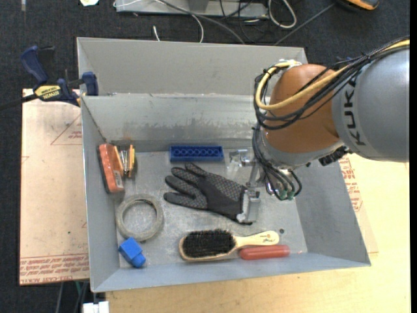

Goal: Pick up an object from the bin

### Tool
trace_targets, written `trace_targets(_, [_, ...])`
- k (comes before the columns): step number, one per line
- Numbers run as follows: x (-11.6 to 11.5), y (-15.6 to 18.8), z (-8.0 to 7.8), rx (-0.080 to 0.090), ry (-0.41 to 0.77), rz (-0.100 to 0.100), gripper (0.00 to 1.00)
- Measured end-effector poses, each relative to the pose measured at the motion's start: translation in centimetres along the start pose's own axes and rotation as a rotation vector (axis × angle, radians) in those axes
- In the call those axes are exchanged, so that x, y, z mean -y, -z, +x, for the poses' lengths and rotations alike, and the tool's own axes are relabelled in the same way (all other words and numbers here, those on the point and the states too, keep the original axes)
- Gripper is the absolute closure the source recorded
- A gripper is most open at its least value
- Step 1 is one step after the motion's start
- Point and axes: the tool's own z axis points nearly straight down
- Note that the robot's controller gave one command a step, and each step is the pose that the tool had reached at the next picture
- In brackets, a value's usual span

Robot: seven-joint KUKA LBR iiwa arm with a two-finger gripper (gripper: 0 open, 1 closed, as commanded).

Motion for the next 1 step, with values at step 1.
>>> trace_targets(1, [0.57,-5.87,0.59,0.005,-0.063,-0.001,0.0])
